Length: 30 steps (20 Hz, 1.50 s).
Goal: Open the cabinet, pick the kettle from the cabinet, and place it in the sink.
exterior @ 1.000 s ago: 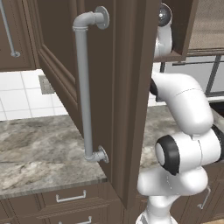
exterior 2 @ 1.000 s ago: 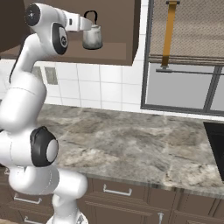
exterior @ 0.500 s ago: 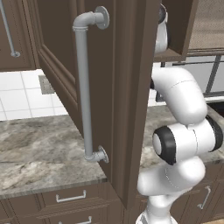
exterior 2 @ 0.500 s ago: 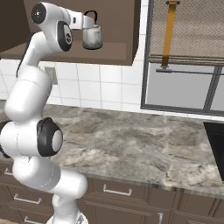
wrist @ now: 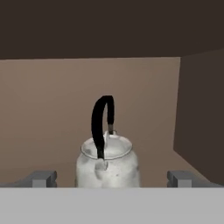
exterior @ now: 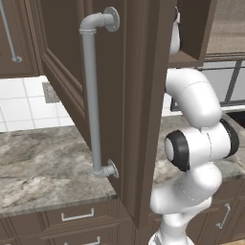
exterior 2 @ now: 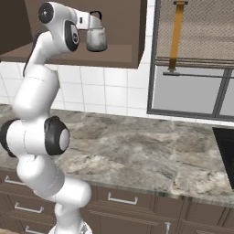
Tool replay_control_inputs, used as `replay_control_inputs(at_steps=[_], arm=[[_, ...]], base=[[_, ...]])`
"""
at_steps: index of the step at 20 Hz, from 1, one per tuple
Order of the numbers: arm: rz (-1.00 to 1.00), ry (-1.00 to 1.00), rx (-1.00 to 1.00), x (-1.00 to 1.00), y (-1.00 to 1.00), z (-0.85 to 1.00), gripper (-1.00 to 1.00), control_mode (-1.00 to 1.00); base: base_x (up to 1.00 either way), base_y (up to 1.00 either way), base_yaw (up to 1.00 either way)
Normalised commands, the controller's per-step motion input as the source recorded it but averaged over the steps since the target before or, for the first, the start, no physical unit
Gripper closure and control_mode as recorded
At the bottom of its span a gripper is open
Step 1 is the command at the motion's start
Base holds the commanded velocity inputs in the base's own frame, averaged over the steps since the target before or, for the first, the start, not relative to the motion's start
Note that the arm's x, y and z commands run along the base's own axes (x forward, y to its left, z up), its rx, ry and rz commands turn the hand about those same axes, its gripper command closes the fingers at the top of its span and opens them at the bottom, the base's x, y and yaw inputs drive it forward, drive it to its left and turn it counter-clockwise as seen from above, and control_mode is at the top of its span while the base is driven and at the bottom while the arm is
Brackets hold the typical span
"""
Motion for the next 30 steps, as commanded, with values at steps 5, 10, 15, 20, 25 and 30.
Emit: replay_control_inputs(at_steps=[5,10,15,20,25,30], arm=[[0.0,0.0,0.0,0.29,0.0,-0.01,-1.0,-1.0],[0.0,0.0,0.0,0.22,0.0,-0.02,-1.0,-1.0],[0.0,0.0,0.01,0.14,0.0,-0.06,-1.0,-1.0],[0.0,0.0,0.03,0.16,0.0,-0.1,-1.0,-1.0],[0.0,0.0,0.02,0.19,0.0,-0.09,-1.0,-1.0],[0.0,0.0,0.01,0.26,0.0,-0.01,-1.0,-1.0]], base=[[0.0,0.0,0.0],[0.0,0.0,0.0],[0.0,0.0,0.0],[0.0,0.0,0.0],[0.0,0.0,0.0],[0.0,0.0,0.0]])
